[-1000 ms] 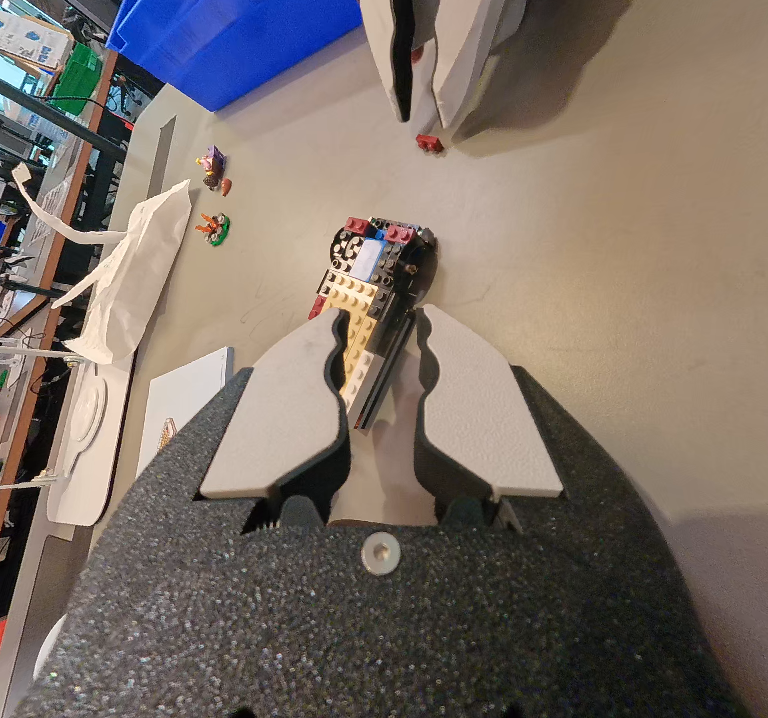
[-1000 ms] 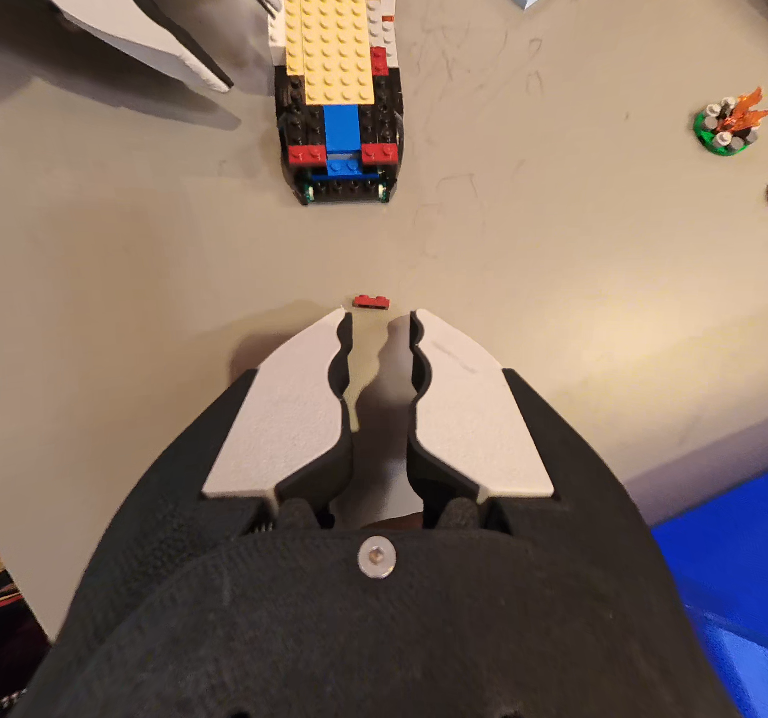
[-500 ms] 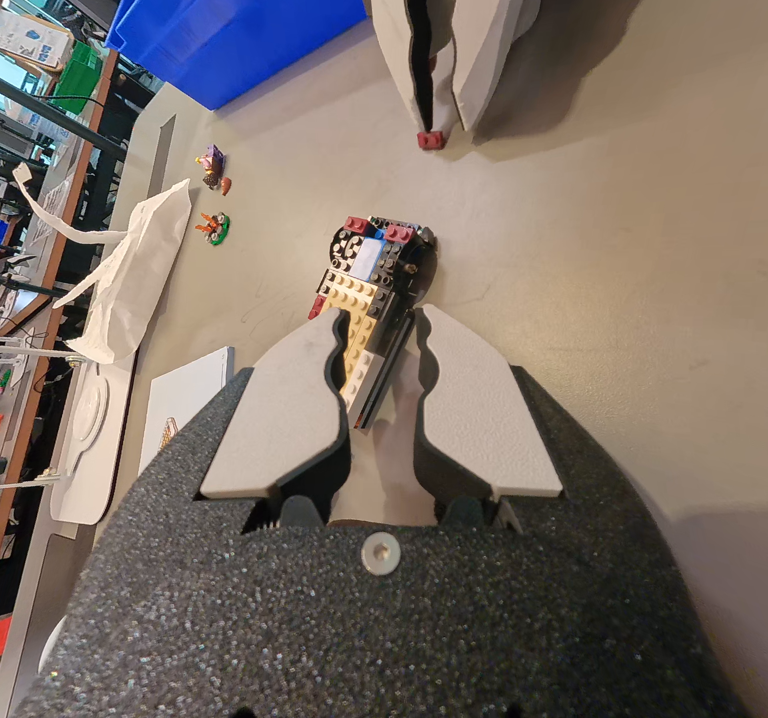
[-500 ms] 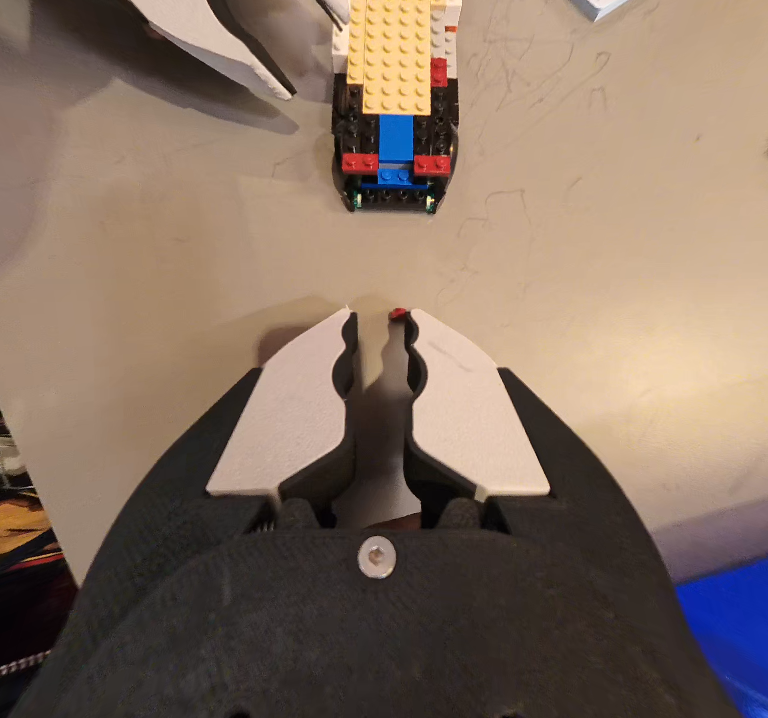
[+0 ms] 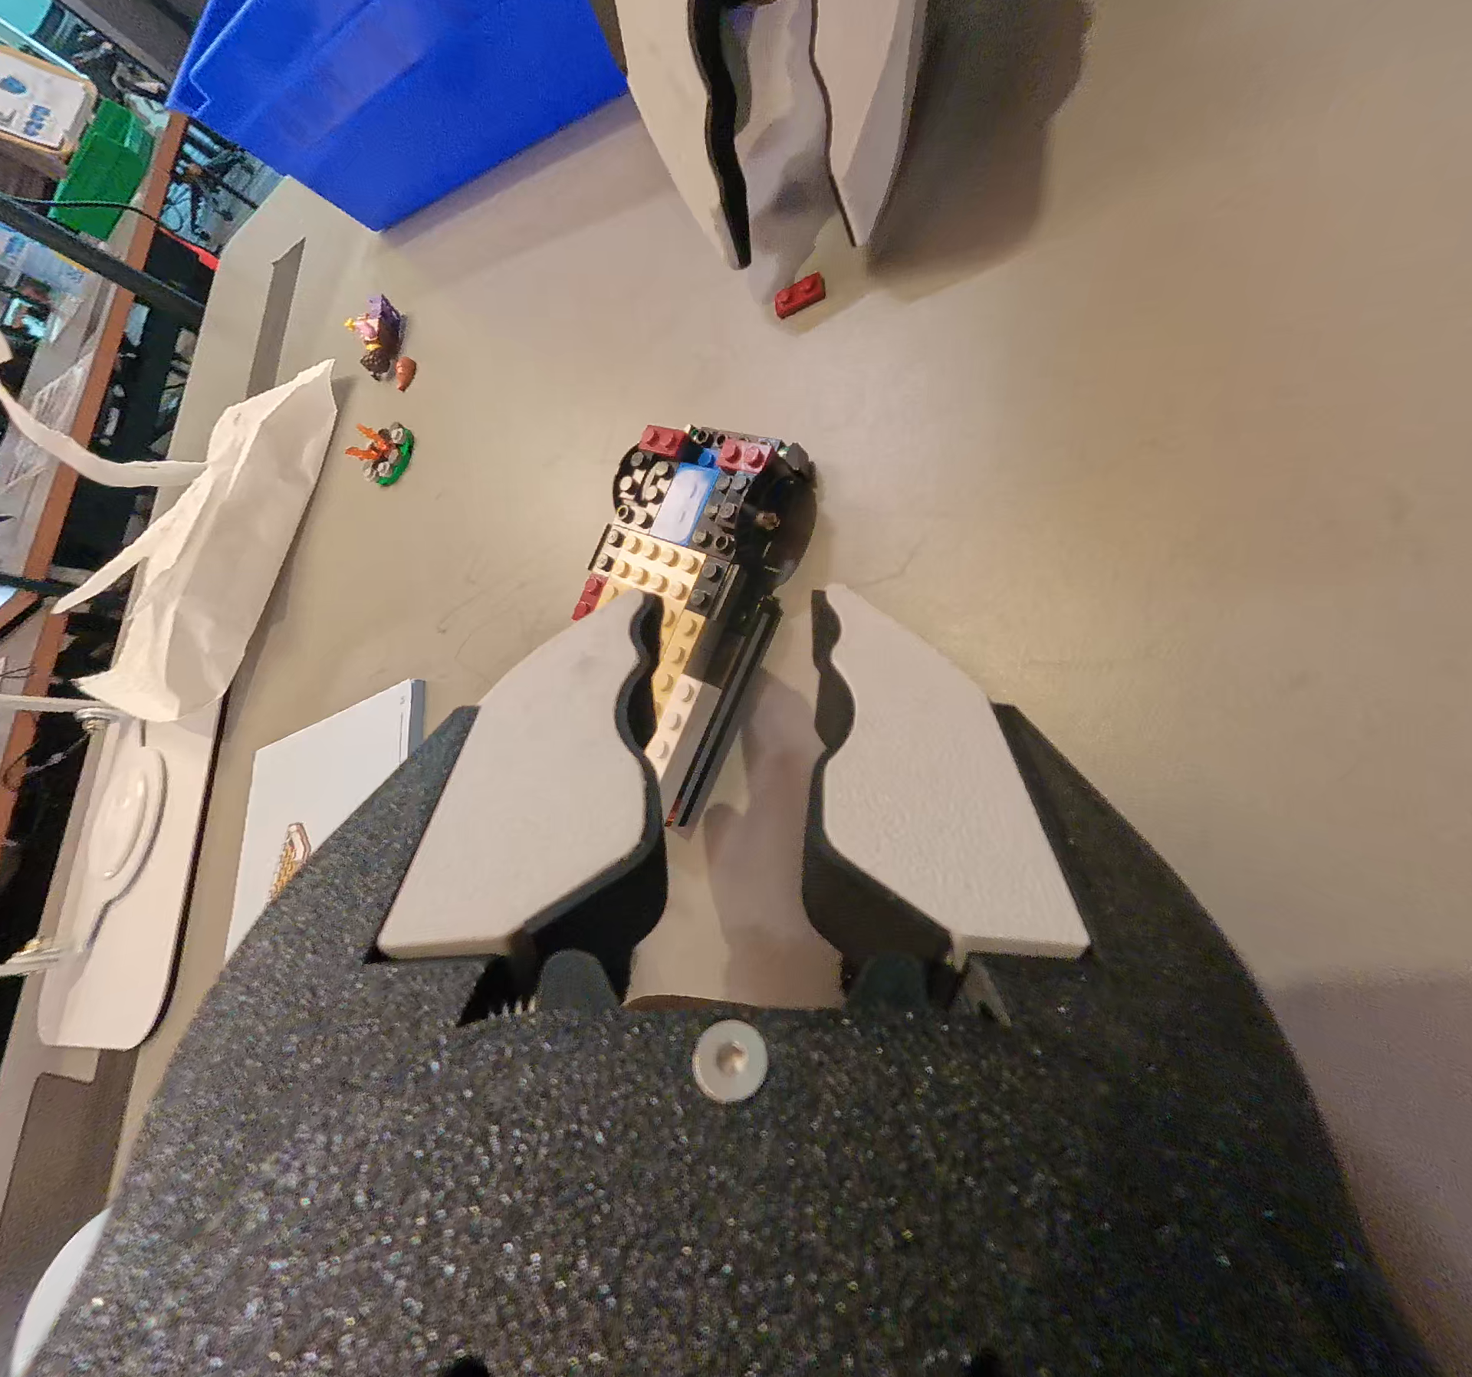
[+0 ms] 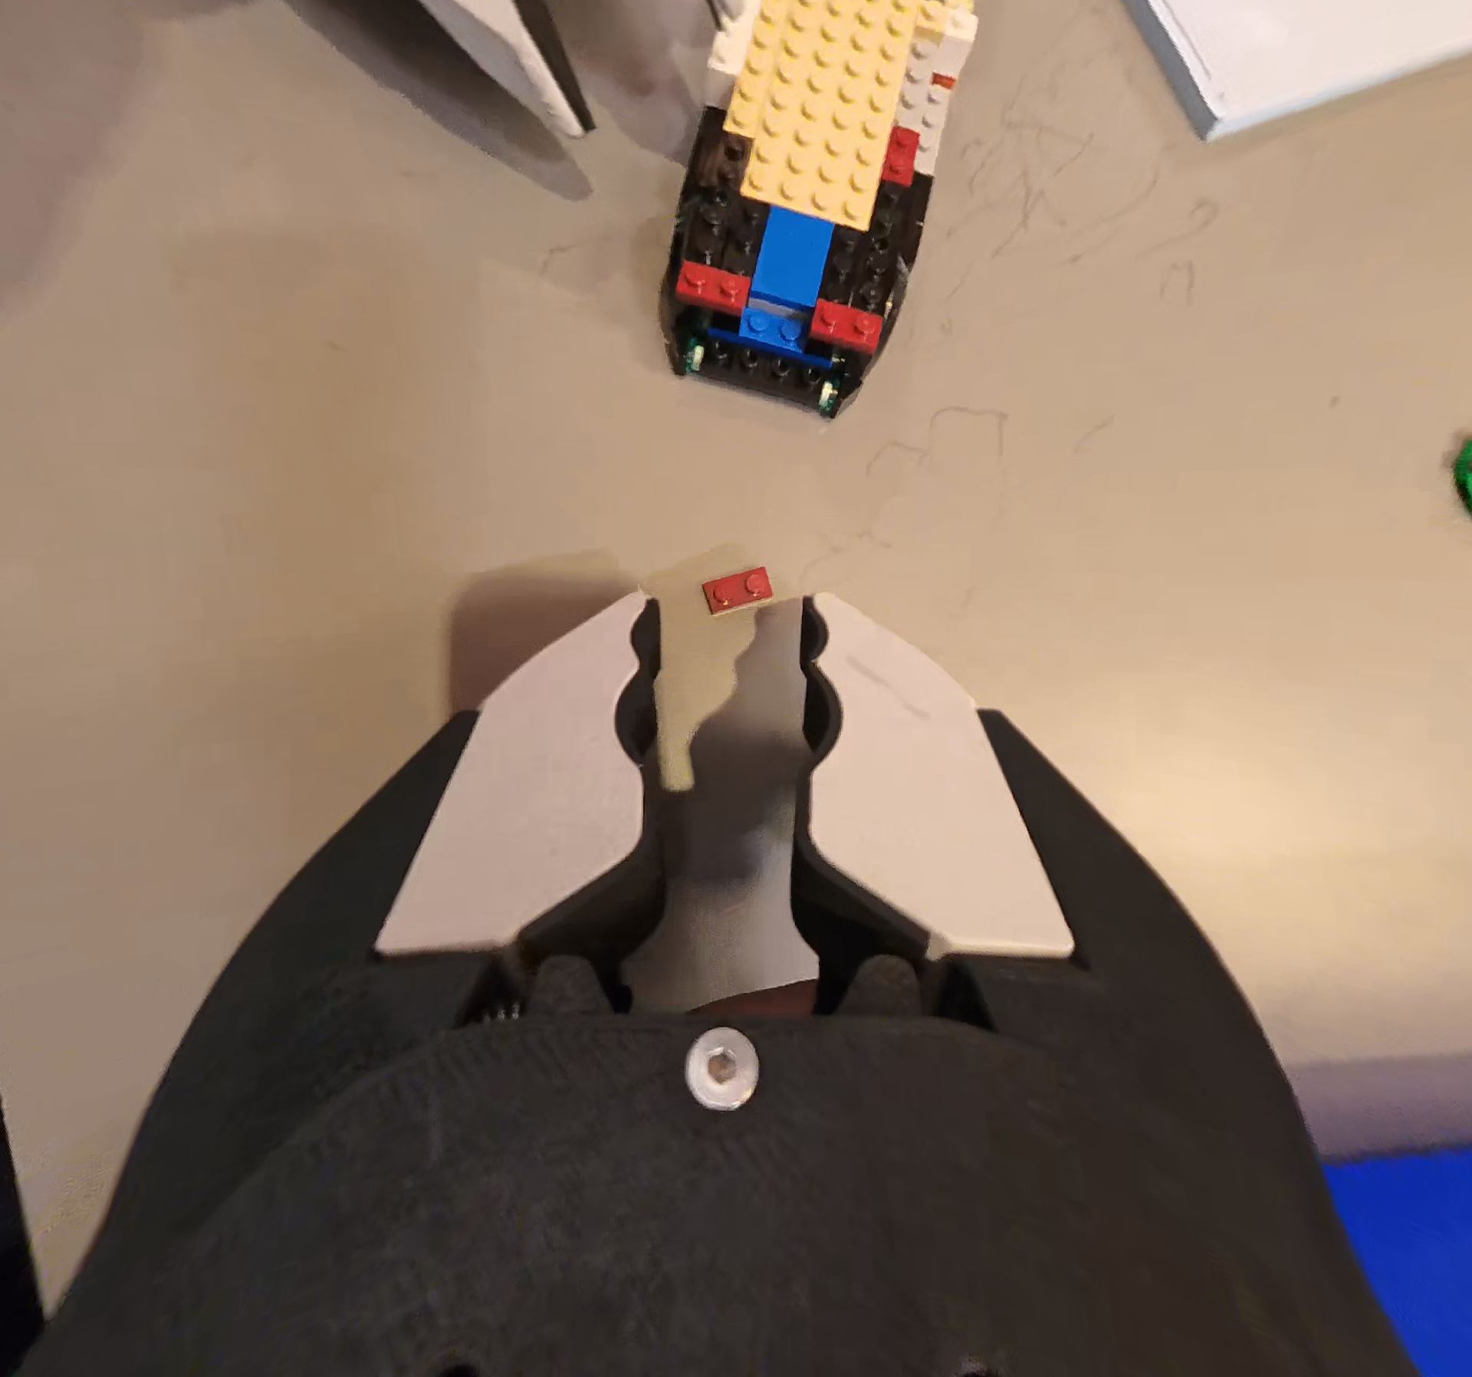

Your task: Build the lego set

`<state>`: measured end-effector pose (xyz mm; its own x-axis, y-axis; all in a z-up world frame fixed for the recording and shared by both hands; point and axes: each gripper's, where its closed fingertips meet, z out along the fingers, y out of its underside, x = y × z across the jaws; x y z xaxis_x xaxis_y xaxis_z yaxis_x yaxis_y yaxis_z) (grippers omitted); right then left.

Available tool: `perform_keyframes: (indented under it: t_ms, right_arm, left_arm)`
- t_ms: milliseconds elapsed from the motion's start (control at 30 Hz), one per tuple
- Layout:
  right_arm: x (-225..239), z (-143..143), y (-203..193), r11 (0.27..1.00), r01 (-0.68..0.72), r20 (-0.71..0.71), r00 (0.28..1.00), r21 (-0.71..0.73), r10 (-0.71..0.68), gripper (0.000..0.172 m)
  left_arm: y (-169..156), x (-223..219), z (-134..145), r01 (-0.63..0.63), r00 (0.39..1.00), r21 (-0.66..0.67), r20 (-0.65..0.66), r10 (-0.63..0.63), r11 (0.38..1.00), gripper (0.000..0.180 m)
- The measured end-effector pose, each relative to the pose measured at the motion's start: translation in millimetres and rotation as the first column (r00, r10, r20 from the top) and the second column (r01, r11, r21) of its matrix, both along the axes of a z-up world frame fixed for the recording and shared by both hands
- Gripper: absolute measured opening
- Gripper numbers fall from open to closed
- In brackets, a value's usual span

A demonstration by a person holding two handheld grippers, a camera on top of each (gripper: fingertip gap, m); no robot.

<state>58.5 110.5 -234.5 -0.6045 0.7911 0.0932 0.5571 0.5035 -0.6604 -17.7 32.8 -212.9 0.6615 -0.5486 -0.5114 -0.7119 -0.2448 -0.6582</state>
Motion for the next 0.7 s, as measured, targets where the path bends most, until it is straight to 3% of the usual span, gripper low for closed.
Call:
perform_keyframes:
  t_ms: [100, 267, 467, 533, 700]
  right_arm:
    - [4, 3, -5, 0.997, -0.077, 0.014, 0.997, -0.029, 0.077, 0.036]
    - [4, -3, -8, 0.992, -0.108, 0.027, 0.994, -0.067, 0.11, 0.036]
    - [-1, -1, -10, 0.987, -0.108, -0.005, 0.994, -0.117, 0.109, 0.037]
    - [0, 0, -9, 0.985, -0.111, -0.012, 0.994, -0.129, 0.11, 0.037]
    - [-2, 6, -6, 0.982, -0.091, -0.035, 0.996, -0.165, 0.086, 0.037]
  left_arm:
    - [-1, 0, 5, 0.028, 0.996, -0.043, 0.081, -0.024, 0.999, 0.046]
    - [9, -9, 12, 0.076, 0.995, -0.183, 0.084, -0.061, 0.98, 0.068]
    - [27, -20, -4, 0.172, 0.985, -0.438, 0.067, -0.159, 0.882, 0.087]
    - [27, -21, -9, 0.203, 0.979, -0.517, 0.082, -0.188, 0.831, 0.088]
    - [33, -27, -27, 0.19, 0.976, -0.605, 0.029, -0.217, 0.773, 0.081]
